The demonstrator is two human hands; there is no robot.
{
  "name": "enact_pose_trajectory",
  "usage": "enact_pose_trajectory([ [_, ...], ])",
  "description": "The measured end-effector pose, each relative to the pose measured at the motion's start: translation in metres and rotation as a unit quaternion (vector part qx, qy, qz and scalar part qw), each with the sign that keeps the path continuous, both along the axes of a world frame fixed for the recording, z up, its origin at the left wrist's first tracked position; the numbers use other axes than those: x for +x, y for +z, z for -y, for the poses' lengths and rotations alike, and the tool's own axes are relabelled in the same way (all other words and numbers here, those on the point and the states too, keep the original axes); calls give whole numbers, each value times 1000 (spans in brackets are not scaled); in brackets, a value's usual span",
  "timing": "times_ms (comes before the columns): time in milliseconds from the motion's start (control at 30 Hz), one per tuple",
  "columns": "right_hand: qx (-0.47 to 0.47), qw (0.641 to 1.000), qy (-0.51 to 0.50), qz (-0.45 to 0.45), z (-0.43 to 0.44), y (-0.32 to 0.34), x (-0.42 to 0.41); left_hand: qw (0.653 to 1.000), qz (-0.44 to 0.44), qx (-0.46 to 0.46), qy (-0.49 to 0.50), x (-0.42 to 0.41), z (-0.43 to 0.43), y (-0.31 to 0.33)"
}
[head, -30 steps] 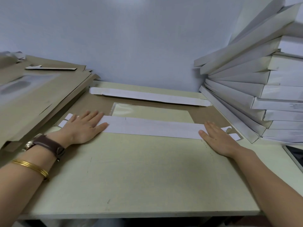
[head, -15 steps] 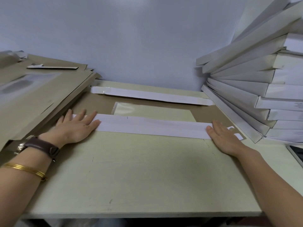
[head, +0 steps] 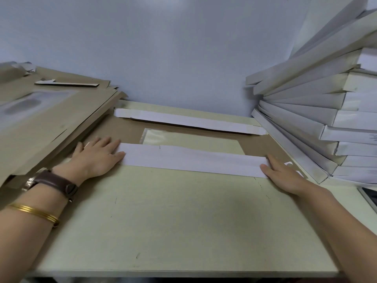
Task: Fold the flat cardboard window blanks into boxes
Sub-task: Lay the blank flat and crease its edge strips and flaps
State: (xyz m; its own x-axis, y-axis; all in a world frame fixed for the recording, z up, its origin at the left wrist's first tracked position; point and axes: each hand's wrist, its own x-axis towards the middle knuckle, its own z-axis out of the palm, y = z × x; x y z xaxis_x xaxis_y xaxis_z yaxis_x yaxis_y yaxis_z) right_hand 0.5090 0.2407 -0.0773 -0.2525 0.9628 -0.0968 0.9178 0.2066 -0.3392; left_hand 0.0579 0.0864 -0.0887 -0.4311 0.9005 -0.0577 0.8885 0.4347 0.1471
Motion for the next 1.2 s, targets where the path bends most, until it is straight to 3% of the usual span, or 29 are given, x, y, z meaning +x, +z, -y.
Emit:
enact_pose_trajectory([
  [500,98,992,40,72,4,-9,11,1000,20,-17,0,-7,6,-3],
  [867,59,996,28,60,2,-5,33,999,40,-35,-2,-12,6,1],
  [1067,62,990,40,121,-4,6,26,999,-37,15,-5,-6,-1,8],
  [1200,101,985,75,119,-9,14,12,999,-30,0,-14,-1,-5,21],
])
